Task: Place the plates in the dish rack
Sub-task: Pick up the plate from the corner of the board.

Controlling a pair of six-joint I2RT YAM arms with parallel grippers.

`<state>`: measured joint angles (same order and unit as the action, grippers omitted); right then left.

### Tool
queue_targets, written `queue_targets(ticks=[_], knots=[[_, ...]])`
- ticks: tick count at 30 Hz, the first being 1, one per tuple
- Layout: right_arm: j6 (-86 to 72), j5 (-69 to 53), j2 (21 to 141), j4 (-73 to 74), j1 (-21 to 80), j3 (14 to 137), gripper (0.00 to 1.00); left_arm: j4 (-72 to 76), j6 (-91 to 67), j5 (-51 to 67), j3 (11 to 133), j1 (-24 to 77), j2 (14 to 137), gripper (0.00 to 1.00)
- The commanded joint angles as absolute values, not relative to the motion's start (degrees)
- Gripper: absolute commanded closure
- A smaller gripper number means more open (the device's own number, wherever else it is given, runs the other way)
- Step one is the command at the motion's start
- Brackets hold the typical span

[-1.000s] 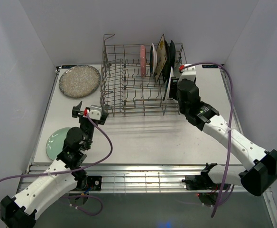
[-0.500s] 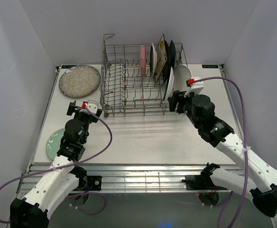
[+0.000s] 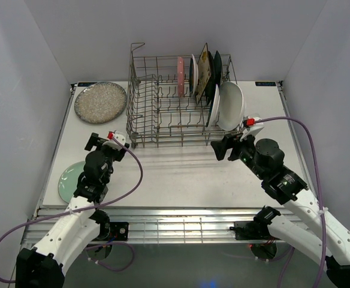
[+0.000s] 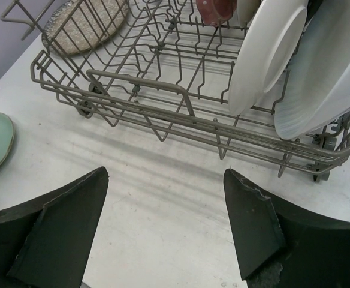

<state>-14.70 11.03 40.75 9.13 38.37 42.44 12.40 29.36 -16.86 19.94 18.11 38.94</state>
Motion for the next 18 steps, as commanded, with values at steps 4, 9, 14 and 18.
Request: queue_targets(ticks=[4, 9, 14, 18], knots=[[-16.3, 7.7, 37.7, 8.8, 38.6, 41.0, 0.16, 10.7, 33.3, -26.5, 17.0, 17.8, 39.1, 0.02], [-16.8, 6.3, 39.0, 9.4, 38.6, 40.9, 0.16, 11.0, 35.9, -30.3, 13.7, 17.8, 38.8, 0.02], [-17.5, 5.5, 39.9, 8.8, 38.6, 40.4, 0.16, 11.5, 37.3, -33.9, 11.3, 17.8, 39.7, 0.05], [-17.7, 5.0, 39.6, 8.6, 38.6, 40.7, 0.16, 11.4, 39.8, -34.3, 9.1, 17.7, 38.1, 0.02]])
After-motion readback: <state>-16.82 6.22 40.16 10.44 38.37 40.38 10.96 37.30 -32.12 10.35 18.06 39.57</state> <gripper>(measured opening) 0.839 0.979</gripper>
